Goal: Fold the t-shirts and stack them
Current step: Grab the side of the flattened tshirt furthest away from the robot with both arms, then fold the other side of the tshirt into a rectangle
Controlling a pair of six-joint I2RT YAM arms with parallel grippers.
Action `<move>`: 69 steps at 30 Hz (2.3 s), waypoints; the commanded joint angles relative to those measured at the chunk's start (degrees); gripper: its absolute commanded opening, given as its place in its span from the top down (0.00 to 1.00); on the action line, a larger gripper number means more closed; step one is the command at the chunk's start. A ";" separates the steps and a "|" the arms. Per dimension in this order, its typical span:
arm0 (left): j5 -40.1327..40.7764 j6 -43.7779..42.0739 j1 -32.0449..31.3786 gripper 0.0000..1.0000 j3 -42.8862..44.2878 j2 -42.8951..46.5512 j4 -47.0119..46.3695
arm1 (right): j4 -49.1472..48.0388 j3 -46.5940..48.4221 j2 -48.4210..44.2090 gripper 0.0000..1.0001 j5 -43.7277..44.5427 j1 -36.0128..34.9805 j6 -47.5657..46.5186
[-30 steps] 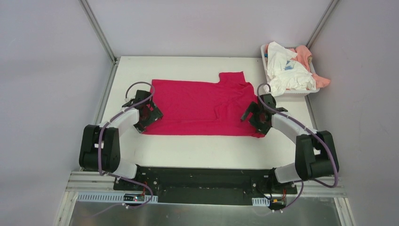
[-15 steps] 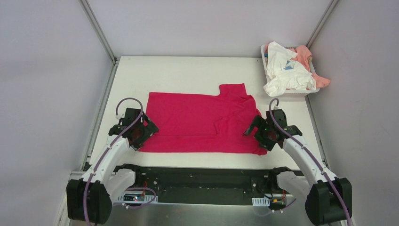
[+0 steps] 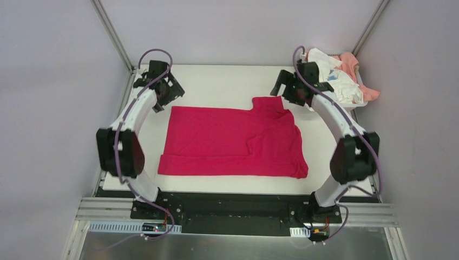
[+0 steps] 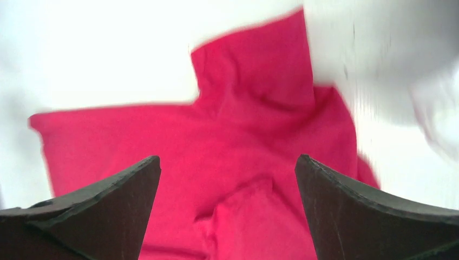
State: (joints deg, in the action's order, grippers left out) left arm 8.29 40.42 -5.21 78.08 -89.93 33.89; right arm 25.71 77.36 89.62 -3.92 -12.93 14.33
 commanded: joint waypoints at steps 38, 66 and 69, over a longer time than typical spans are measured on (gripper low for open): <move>-2.58 -5.32 4.86 1.00 25.00 -37.34 9.83 | 15.05 43.42 48.43 0.24 6.22 -0.65 -3.17; -4.00 -6.61 3.47 1.00 5.25 -16.57 2.19 | -1.46 10.10 16.47 1.00 0.75 -5.91 -5.74; -3.54 -5.84 3.42 1.00 -0.66 -11.86 0.96 | -2.17 1.26 8.77 1.00 -3.71 -6.37 -5.83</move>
State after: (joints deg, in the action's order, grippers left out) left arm 4.67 33.82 -1.19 83.24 -108.60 36.18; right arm 26.59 86.98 109.03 -0.97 -18.79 8.91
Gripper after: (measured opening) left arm 0.006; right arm 0.010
